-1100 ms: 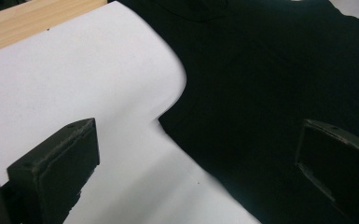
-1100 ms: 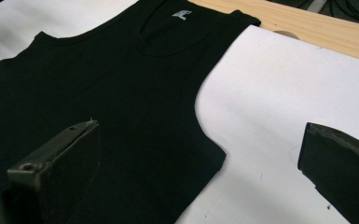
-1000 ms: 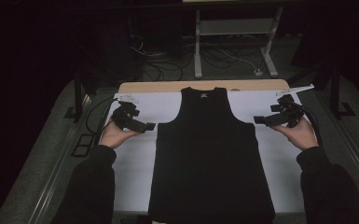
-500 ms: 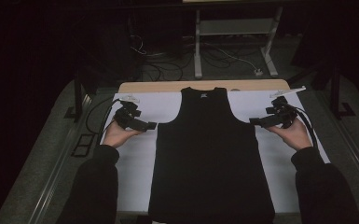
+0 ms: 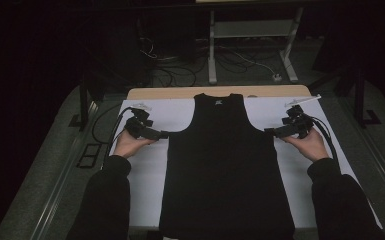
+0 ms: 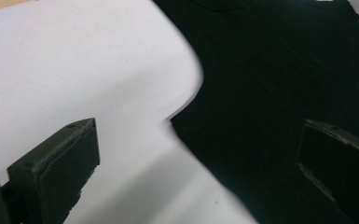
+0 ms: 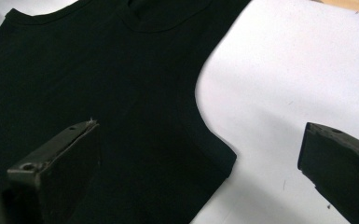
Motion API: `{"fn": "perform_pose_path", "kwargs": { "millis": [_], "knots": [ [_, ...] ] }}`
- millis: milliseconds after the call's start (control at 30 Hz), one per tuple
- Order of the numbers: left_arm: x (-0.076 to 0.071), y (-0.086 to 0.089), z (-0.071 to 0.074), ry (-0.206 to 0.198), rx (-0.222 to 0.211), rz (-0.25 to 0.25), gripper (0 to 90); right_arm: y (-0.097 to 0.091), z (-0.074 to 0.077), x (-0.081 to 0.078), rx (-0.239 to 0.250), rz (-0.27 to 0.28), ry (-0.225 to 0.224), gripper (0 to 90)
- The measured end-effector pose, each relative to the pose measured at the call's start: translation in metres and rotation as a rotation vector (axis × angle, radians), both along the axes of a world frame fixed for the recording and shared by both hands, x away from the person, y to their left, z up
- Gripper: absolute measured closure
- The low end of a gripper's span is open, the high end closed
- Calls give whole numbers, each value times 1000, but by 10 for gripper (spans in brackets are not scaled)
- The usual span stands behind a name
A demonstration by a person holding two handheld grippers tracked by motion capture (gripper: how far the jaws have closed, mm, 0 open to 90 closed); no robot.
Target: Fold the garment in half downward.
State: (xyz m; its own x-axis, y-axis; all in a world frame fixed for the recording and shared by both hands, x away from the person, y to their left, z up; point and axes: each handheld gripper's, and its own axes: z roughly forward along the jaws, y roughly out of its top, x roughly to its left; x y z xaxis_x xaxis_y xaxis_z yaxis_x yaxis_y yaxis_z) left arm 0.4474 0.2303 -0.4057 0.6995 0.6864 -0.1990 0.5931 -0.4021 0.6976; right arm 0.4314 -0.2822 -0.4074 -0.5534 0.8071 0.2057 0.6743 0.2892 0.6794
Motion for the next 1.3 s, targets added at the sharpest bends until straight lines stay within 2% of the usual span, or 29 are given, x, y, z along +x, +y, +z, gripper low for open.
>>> {"fn": "perform_pose_path", "kwargs": {
  "millis": [67,233,367,600,667,733,867,967,1133,1300],
  "knots": [
    [2,-2,-4,4,-14,4,0,0,-3,1,-2,-3,7,0],
    [6,-4,-13,26,-3,3,0,1,-13,4,-7,-10,29,0],
    [10,-4,-20,46,-32,35,0,1,-17,6,-4,-9,38,5],
    [13,-8,-28,49,-18,47,0,0,-25,5,2,-2,48,51],
    [14,-7,-30,52,-24,56,0,-1,-27,6,-1,-6,58,116],
    [15,-7,-31,58,-13,54,6,-1,-28,6,2,-5,57,137],
    [16,-6,-35,73,2,48,48,1,-29,7,-13,-7,59,158],
    [15,-7,-35,64,18,34,101,2,-31,7,-21,-15,60,215],
    [15,-9,-36,59,-5,27,202,4,-33,8,-40,-34,61,347],
    [15,-9,-36,49,-15,33,291,4,-34,9,-45,-46,57,431]
  ]
}}
